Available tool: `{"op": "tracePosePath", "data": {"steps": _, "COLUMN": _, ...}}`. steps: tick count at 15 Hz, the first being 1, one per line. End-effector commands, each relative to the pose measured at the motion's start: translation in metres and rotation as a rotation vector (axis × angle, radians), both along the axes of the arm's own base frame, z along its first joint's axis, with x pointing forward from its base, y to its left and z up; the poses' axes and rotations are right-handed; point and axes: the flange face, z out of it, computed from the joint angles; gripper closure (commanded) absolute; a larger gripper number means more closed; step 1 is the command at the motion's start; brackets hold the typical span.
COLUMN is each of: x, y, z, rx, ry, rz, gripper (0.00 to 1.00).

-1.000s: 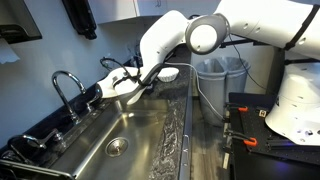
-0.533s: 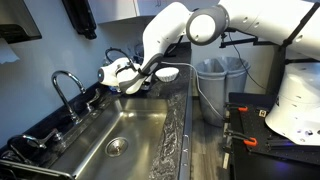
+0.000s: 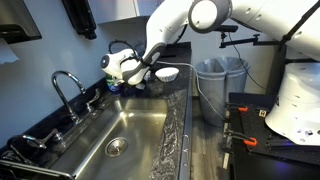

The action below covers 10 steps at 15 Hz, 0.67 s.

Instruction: Flip the cup over

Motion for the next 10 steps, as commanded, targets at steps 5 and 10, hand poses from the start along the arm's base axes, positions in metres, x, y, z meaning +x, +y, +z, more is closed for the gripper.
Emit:
{"op": "tracePosePath", "data": {"steps": 5, "x": -0.025, "y": 0.012, "z": 0.032, "rx": 0.168, "ry": 0.052, "rz": 0.139, "gripper": 0.54}}
{"op": "tracePosePath", "data": {"steps": 10, "x": -0.044, "y": 0.017, "z": 0.052, "rx": 0.222, "ry": 0.097, "rz": 0.158, "gripper": 0.54}}
